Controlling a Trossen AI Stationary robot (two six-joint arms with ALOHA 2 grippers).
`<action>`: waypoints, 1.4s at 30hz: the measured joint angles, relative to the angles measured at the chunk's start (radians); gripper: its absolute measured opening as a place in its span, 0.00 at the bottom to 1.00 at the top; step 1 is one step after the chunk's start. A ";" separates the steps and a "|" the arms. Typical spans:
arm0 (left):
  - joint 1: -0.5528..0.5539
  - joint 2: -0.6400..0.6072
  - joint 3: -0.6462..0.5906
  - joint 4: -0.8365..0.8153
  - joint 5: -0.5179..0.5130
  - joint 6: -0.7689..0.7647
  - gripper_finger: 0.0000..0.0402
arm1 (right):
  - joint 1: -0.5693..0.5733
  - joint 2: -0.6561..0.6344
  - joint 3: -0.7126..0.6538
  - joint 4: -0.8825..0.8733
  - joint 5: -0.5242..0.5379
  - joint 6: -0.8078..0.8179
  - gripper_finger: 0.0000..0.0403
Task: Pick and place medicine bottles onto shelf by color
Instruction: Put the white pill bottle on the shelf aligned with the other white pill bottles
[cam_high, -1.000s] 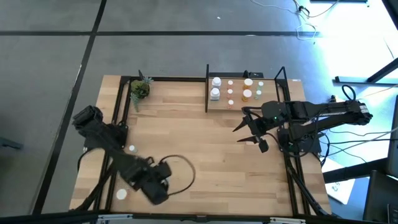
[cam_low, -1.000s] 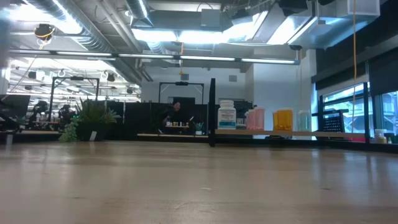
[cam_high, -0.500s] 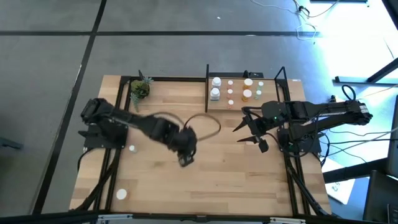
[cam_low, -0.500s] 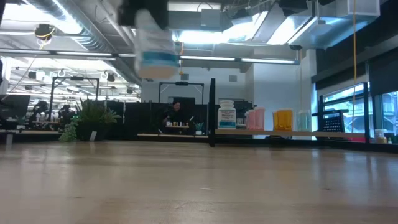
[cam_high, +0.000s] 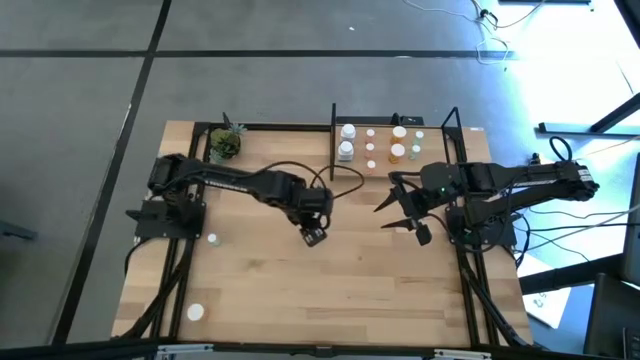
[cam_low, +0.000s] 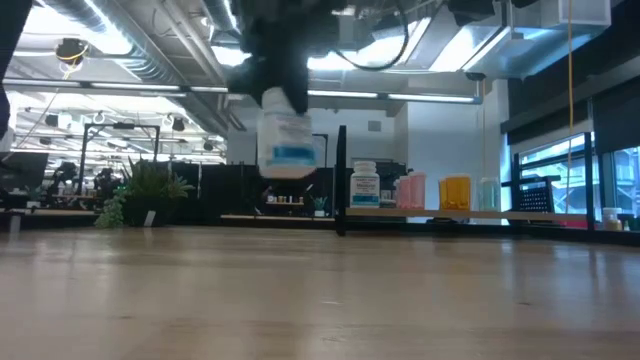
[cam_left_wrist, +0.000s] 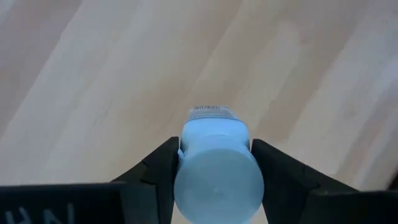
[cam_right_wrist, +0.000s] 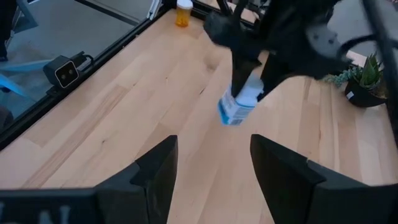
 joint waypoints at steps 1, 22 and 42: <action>0.001 0.015 0.000 -0.002 -0.003 0.001 0.41 | 0.000 -0.001 0.000 0.000 0.000 0.000 0.51; 0.009 0.177 -0.003 0.046 -0.049 -0.046 0.41 | 0.000 -0.001 0.000 0.005 0.000 0.000 0.51; 0.010 0.191 -0.001 0.093 -0.064 -0.089 0.41 | 0.000 -0.001 0.000 0.001 0.000 0.000 0.51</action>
